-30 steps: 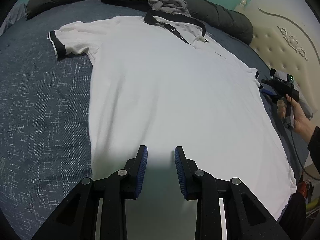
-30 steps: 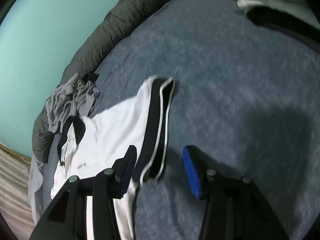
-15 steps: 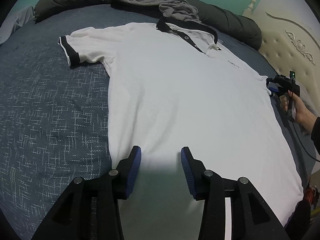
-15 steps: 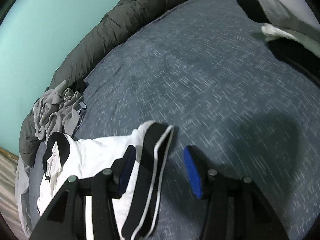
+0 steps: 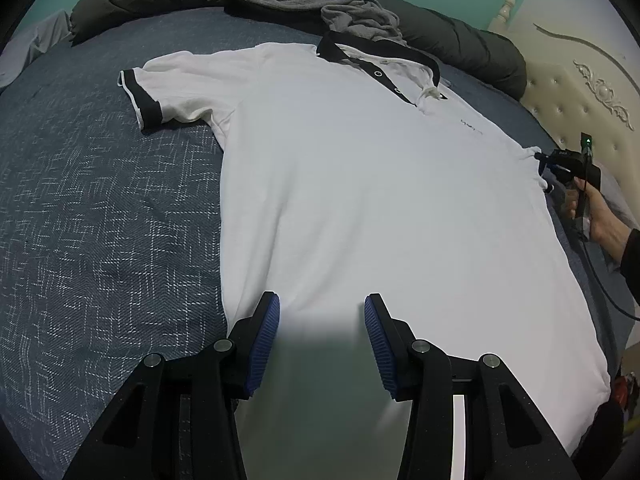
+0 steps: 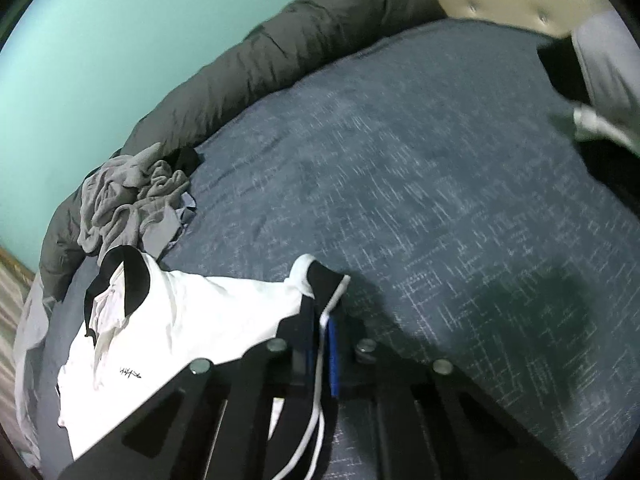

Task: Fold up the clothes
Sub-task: 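Grasp the black-trimmed sleeve cuff with the right gripper, then lift the sleeve and fold it over the shirt body with the right gripper, then open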

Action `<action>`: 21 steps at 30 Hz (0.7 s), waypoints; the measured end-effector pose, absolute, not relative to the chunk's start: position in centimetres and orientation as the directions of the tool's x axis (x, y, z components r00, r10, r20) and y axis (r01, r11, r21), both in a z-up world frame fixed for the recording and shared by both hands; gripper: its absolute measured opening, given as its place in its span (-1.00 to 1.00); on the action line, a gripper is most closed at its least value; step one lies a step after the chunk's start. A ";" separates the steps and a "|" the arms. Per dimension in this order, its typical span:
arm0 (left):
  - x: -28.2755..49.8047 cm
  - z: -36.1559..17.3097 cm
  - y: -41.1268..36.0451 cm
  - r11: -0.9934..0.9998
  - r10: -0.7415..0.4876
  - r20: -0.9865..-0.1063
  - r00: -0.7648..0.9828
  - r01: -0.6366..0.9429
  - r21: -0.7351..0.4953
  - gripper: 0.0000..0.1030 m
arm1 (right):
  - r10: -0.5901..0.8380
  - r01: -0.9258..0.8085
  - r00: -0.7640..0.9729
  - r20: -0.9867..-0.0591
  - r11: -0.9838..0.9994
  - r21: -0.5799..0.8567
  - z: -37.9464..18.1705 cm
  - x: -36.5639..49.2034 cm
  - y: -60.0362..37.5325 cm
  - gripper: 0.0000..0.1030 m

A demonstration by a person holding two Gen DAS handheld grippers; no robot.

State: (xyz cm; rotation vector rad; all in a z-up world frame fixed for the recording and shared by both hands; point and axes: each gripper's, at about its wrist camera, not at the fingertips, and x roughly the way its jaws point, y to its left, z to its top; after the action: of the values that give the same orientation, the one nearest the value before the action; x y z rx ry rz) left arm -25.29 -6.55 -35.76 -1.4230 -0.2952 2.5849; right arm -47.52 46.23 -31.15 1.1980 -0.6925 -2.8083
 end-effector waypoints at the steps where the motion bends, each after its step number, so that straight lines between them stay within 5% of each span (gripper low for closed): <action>1: -25.3 -35.7 -6.5 -0.965 0.247 -0.812 -0.528 -0.058 -0.256 -0.06 | -0.175 -0.153 -0.713 -0.679 -0.906 0.395 -30.7 -47.3 46.1 -0.92; 21: -24.8 -34.9 -6.2 -0.970 0.233 -0.806 -0.544 -0.074 -0.230 -0.06 | -0.143 0.116 -0.711 -0.688 -0.989 0.087 -24.7 -43.0 31.7 -0.93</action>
State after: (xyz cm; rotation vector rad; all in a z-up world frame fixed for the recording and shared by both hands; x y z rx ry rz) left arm -24.84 -6.17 -34.93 -1.3982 -0.2520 2.6036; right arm -43.01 31.65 -24.67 1.1242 -0.0555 -2.7823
